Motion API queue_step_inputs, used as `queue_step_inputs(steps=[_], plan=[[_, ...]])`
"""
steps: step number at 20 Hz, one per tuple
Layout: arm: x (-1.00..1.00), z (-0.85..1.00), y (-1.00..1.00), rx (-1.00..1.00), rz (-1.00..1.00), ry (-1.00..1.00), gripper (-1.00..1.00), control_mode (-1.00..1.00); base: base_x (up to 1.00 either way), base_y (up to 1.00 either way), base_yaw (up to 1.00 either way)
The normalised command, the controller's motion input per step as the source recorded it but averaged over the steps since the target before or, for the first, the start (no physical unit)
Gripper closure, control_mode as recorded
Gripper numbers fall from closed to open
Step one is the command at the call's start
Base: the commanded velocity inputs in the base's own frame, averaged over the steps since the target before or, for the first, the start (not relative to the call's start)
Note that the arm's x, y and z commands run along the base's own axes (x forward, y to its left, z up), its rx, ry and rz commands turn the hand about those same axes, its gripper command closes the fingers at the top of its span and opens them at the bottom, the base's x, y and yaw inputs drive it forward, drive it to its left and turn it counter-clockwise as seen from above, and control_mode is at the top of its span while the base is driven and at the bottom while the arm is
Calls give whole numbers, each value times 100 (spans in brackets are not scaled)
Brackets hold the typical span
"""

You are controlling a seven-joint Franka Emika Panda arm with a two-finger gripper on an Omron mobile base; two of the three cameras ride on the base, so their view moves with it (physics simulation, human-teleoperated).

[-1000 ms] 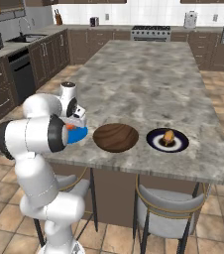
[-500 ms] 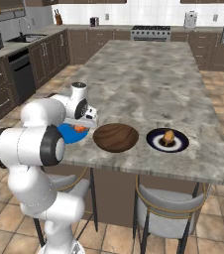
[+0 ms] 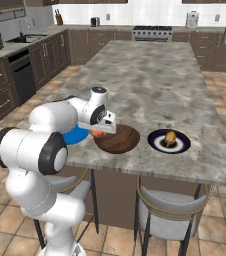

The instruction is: Pick the chicken drumstick and squash from their plates and place them in the bowl. Then put the bowl in the fridge.

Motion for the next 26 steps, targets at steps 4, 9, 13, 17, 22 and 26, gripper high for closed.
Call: queue_step_inputs(steps=[4,9,13,17,22,26], plan=[[24,-3,-58,0,0,11,100,-100,0,0,0],[33,-22,-32,-8,0,5,100,-100,0,0,0],[34,-32,-12,-11,0,3,100,-100,0,0,0],[25,-40,0,-13,0,0,100,-100,0,0,0],[11,-38,0,-1,0,1,100,-100,0,0,0],[11,-26,-2,0,0,0,100,-100,0,0,0]])
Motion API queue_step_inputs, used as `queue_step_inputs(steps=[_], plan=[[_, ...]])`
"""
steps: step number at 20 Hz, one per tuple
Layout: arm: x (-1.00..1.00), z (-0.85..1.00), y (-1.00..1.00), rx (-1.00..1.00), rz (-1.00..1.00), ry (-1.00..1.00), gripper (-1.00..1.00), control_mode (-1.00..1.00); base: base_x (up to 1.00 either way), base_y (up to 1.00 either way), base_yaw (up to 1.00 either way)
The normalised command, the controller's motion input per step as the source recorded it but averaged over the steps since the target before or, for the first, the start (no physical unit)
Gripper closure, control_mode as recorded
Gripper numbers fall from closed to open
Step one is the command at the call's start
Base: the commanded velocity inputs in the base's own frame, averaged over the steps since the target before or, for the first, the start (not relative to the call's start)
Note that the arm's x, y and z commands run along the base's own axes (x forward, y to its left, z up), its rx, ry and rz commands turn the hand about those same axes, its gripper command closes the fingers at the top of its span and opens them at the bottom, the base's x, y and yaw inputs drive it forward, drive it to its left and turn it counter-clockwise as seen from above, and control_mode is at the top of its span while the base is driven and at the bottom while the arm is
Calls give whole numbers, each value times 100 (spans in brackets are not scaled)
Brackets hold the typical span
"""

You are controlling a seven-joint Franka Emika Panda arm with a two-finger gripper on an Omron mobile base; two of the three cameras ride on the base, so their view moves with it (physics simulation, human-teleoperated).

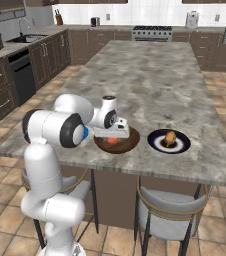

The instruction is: Pick the chicken drumstick and squash from their plates and place them in the bowl. Then put the bowl in the fridge.

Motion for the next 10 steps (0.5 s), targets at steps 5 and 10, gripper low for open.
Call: queue_step_inputs(steps=[5,10], plan=[[10,-12,-12,0,0,0,100,-100,0,0,0],[8,-6,-3,0,0,0,-100,-100,0,0,0]])
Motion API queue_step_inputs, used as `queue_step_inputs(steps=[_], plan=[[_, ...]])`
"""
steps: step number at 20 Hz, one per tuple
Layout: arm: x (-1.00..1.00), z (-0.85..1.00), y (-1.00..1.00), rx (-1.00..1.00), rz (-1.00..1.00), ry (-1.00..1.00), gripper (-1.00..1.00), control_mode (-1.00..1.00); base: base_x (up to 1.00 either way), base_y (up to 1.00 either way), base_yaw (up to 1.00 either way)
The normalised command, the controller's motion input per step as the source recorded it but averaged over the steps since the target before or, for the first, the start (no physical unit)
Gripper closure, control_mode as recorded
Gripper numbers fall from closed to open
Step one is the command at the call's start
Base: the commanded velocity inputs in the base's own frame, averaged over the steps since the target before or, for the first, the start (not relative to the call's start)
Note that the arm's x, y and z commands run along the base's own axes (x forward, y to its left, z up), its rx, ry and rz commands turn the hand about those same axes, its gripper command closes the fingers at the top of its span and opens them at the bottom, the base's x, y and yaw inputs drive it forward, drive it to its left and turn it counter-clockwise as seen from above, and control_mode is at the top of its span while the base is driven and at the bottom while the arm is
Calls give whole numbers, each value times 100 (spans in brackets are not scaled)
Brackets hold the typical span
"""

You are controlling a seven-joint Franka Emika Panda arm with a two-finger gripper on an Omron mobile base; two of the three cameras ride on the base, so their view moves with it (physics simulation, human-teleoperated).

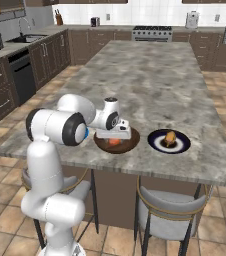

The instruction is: Pick the chicken drumstick and squash from their plates and place them in the bowl. Then put the bowl in the fridge.

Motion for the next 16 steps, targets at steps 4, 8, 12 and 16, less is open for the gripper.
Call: queue_step_inputs(steps=[4,8,12,16], plan=[[14,-4,0,4,0,0,-100,-100,0,0,0],[6,-2,0,10,0,0,-100,-100,0,0,0],[-2,15,-1,17,4,0,-100,-100,0,0,0],[-1,29,0,10,0,0,-100,-100,0,0,0]])
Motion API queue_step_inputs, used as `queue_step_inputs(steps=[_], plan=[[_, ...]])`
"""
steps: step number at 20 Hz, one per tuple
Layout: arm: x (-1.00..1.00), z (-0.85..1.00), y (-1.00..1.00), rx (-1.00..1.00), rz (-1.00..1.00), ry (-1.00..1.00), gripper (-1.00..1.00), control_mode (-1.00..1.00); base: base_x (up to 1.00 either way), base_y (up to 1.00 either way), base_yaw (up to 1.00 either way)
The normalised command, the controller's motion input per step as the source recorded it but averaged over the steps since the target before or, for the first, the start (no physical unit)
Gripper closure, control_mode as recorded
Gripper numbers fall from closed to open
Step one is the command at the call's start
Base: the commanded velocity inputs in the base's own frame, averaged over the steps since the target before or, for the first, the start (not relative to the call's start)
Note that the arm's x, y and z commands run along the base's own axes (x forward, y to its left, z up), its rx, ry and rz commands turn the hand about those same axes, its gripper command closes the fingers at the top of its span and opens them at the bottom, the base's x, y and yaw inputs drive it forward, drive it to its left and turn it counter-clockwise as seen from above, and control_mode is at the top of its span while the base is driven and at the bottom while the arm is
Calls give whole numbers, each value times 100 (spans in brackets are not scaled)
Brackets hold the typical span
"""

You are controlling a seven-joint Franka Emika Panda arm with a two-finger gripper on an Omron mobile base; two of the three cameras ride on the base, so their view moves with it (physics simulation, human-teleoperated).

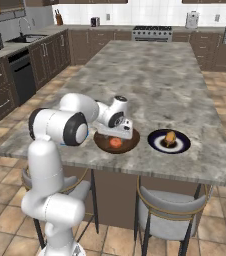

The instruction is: Pick the chicken drumstick and squash from their plates and place them in the bowl. Then put the bowl in the fridge.

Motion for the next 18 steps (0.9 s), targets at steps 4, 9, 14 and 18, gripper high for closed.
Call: queue_step_inputs(steps=[4,9,14,18], plan=[[-16,52,-18,1,2,0,-100,-100,0,0,0],[-38,45,-38,-2,3,0,-100,-100,0,0,0],[-44,36,-45,-5,2,0,-100,-100,0,0,0],[-47,24,-56,-5,0,0,-100,-100,0,0,0]])
